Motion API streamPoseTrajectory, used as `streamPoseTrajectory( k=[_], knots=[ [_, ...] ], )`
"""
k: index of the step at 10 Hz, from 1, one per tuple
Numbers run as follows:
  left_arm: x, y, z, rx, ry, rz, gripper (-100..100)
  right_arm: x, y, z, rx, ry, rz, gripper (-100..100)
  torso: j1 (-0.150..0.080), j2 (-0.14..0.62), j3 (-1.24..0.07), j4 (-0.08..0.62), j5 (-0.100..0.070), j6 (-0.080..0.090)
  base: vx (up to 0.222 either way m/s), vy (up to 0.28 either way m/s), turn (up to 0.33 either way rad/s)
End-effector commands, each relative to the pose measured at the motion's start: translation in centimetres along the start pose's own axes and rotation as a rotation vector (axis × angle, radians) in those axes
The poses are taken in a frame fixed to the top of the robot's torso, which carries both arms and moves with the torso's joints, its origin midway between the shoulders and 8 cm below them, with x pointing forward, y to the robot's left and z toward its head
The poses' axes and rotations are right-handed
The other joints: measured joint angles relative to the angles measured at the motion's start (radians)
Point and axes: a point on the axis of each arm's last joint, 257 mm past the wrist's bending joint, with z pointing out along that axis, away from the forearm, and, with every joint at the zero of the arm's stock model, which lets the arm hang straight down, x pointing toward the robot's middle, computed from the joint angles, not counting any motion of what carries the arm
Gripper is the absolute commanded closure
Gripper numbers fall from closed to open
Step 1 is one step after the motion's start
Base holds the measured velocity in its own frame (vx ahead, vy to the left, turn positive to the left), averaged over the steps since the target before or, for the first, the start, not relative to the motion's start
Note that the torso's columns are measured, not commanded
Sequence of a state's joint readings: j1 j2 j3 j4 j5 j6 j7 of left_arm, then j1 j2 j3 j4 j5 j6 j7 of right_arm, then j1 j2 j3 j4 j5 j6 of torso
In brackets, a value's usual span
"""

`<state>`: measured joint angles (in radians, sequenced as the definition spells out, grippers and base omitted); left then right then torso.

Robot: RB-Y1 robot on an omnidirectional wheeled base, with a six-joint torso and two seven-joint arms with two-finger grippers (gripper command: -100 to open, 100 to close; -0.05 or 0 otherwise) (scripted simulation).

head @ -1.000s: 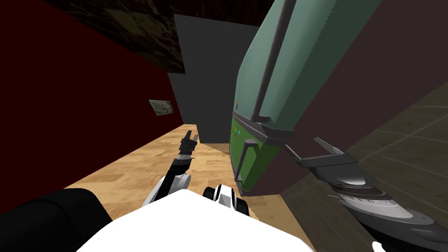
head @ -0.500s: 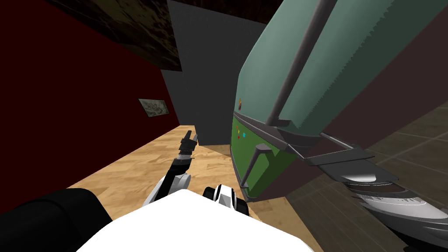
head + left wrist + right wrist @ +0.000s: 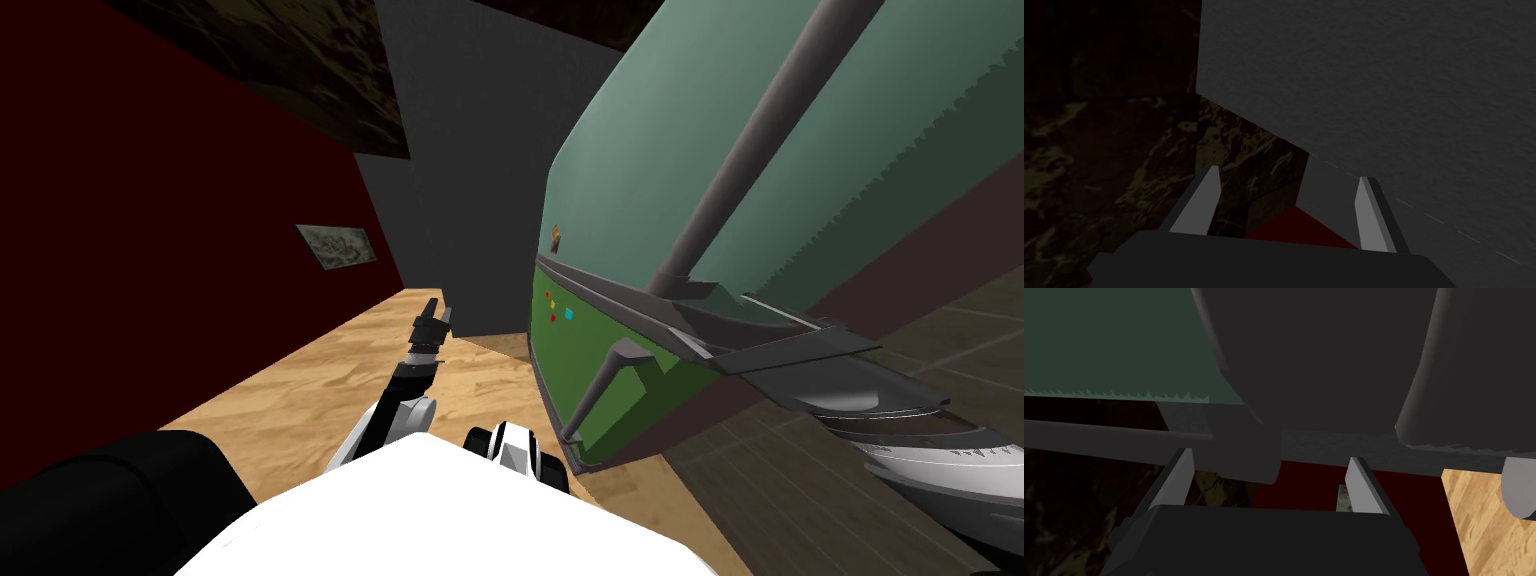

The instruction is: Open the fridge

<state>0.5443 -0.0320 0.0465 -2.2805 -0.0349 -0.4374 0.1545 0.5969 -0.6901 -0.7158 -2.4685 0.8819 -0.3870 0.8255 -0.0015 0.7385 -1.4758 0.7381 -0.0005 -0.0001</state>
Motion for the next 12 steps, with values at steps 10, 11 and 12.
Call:
streamPoseTrajectory(
  k=[10, 11, 12],
  knots=[
    [0.0, 0.0, 0.0, 0.0, 0.0, 0.0, 0, 2.1, -2.2, -0.1, -0.012, 0.055, -0.157, 100, 0.013, -0.008, -0.006, -0.003, 0.005, -0.003, 0.03, 0.1, -0.038],
    [0.0, 0.0, 0.0, 0.0, 0.0, 0.0, 0, 2.1, -2.2, -0.1, -0.012, 0.055, -0.157, 100, 0.015, -0.012, -0.009, -0.004, 0.006, -0.005, 0.053, 0.311, -0.064],
    [0.0, 0.0, 0.0, 0.0, 0.0, 0.0, 0, 3.2, -2.5, -0.5, -0.011, 0.084, -0.165, 100, 0.014, -0.015, -0.012, -0.005, 0.008, -0.009, 0.023, 0.308, -0.064]
  ],
)
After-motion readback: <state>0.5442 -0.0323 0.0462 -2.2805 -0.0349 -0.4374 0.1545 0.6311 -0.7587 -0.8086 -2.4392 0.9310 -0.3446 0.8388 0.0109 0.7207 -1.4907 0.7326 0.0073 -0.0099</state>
